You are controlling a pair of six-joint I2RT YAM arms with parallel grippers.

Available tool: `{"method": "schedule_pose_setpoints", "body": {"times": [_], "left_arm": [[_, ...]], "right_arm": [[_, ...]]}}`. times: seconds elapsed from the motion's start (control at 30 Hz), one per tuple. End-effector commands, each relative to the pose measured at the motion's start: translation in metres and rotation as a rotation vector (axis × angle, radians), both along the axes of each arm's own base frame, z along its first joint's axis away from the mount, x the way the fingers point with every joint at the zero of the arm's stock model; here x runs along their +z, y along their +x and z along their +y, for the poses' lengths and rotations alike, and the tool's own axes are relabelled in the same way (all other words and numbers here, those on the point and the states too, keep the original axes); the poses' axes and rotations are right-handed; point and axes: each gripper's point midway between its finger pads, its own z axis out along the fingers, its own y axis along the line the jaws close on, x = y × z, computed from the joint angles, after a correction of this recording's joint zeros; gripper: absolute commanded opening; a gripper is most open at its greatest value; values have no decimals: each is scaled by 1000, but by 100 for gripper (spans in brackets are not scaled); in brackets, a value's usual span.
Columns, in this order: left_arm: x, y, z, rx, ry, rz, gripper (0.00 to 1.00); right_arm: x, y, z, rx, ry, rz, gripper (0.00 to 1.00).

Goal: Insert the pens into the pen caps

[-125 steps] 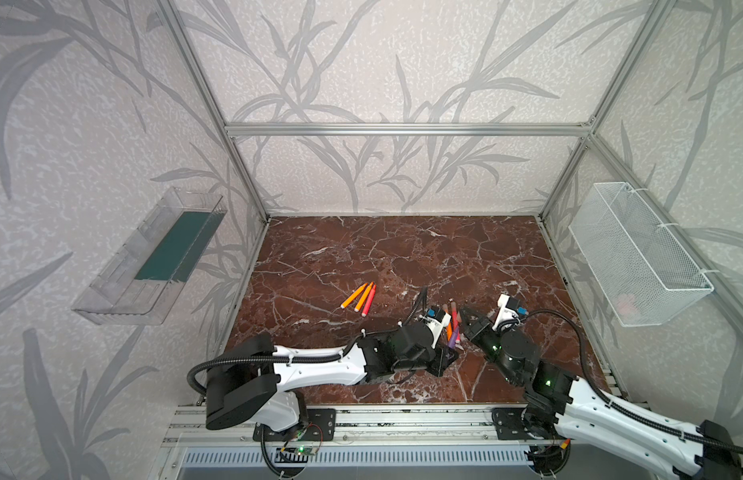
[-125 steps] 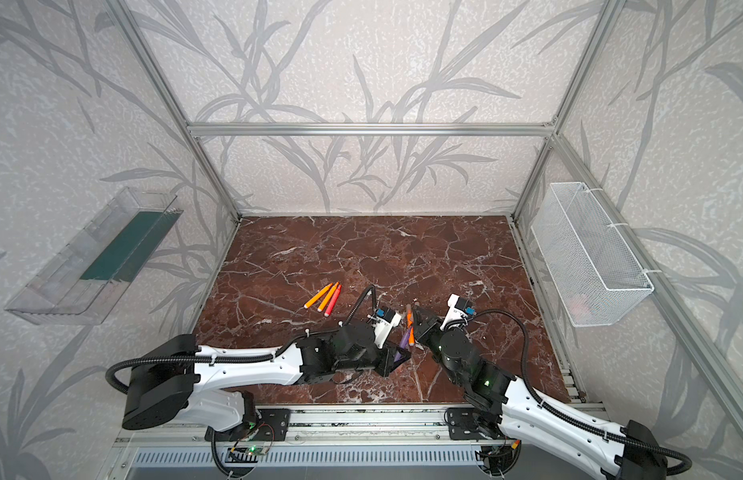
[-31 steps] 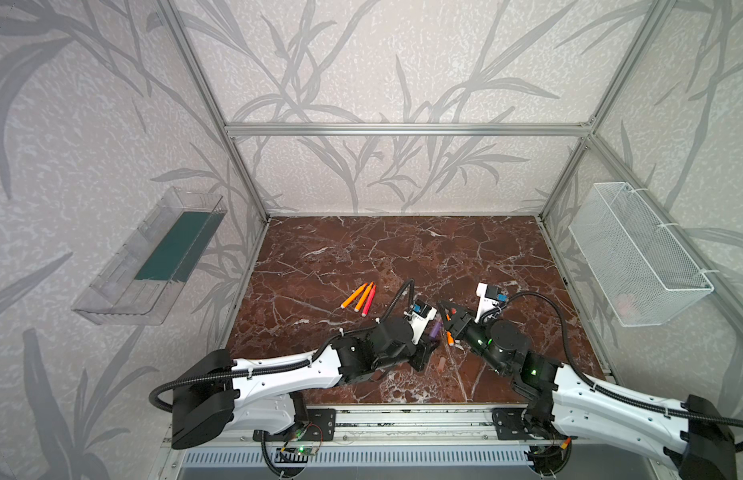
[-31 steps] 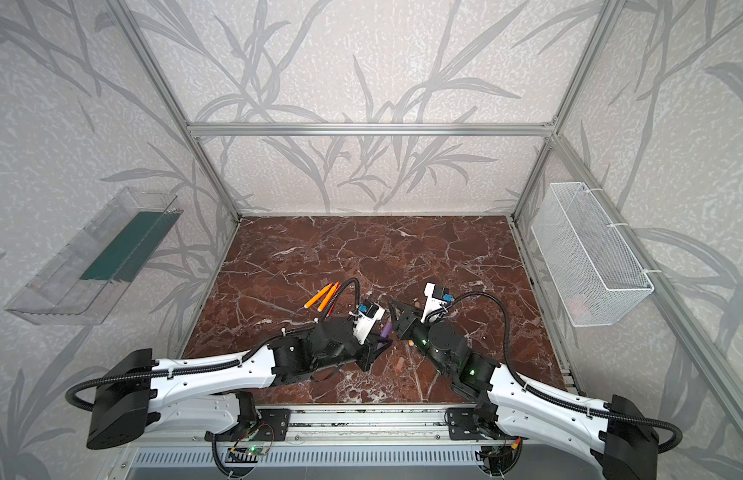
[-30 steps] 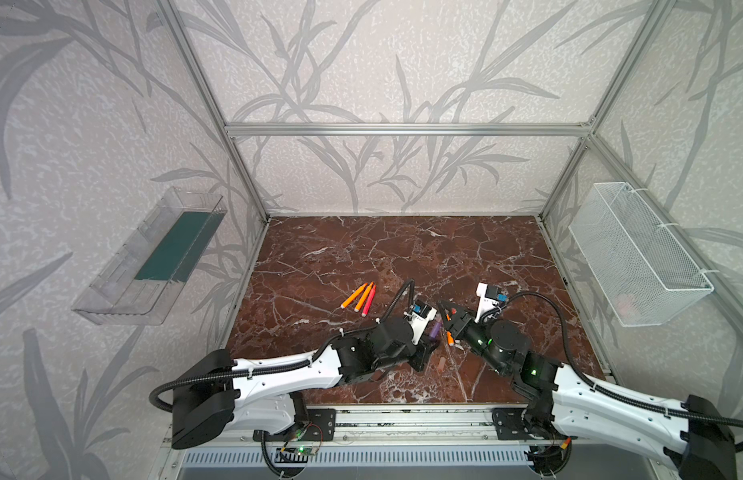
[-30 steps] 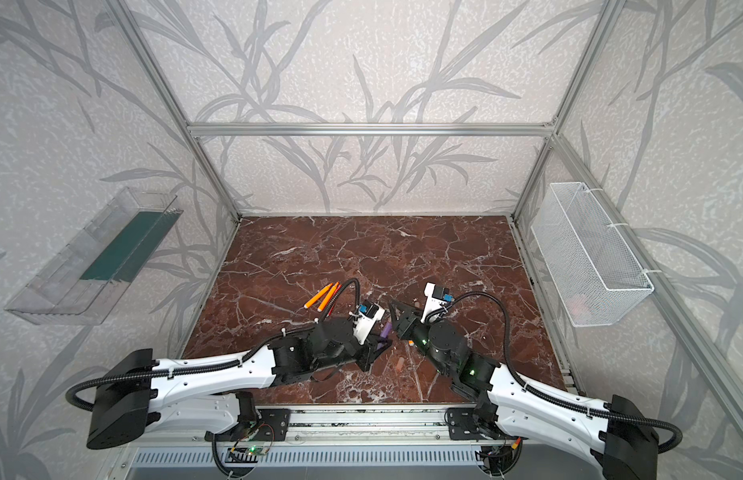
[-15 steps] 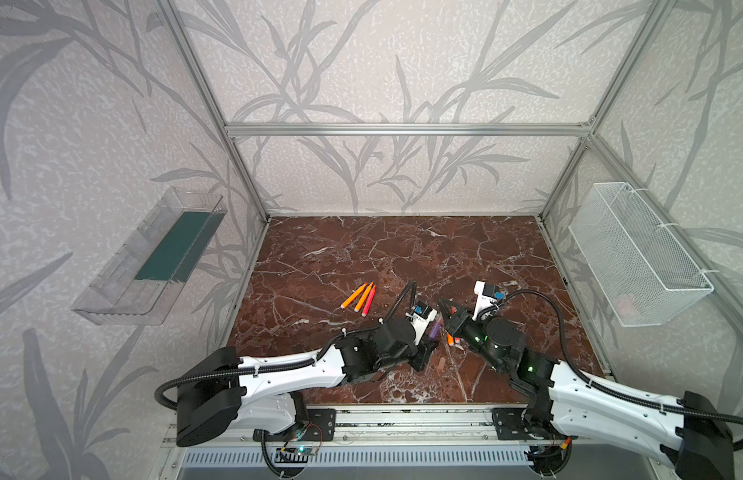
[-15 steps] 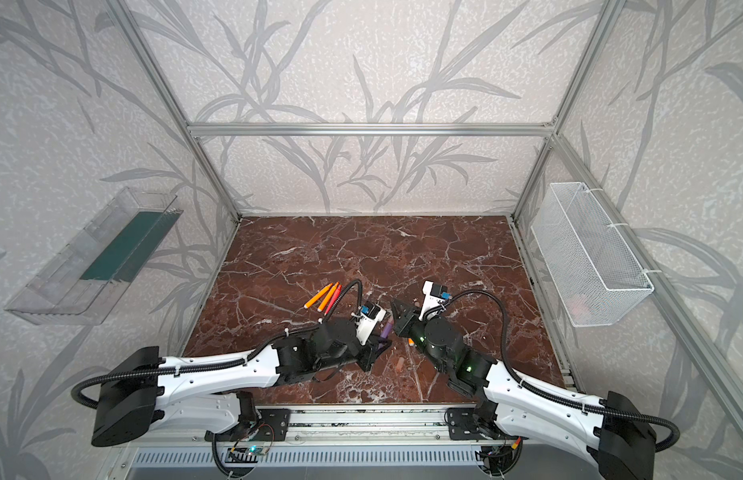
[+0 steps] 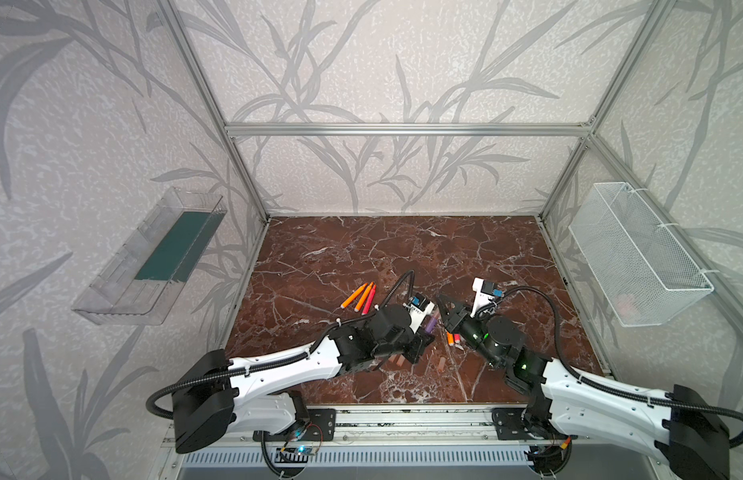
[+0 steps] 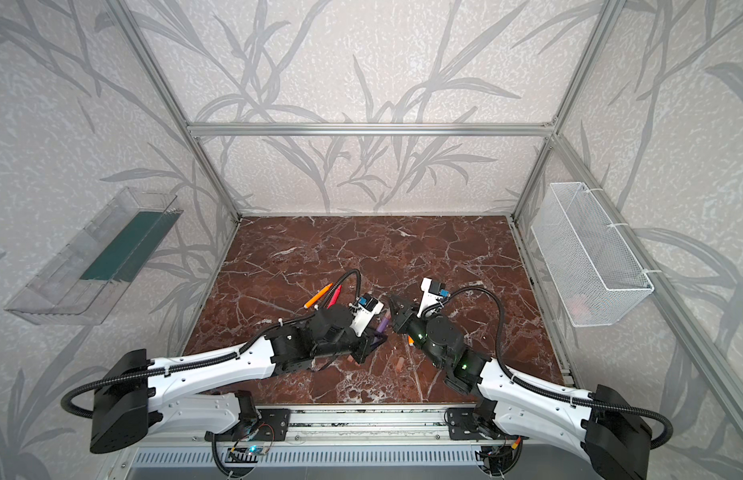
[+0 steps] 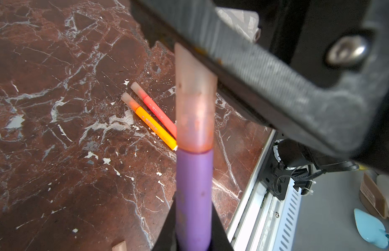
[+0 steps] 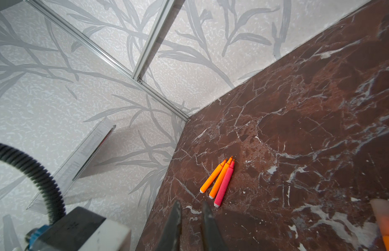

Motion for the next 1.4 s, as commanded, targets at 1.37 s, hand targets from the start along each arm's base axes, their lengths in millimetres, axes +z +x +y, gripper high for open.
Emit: {"method": "schedule_pose_setpoints", "body": {"times": [1.37], "left_arm": [[110, 80, 43, 208, -257, -133, 0]], "right_arm": [[-33, -110, 92, 331, -36, -163, 0]]}}
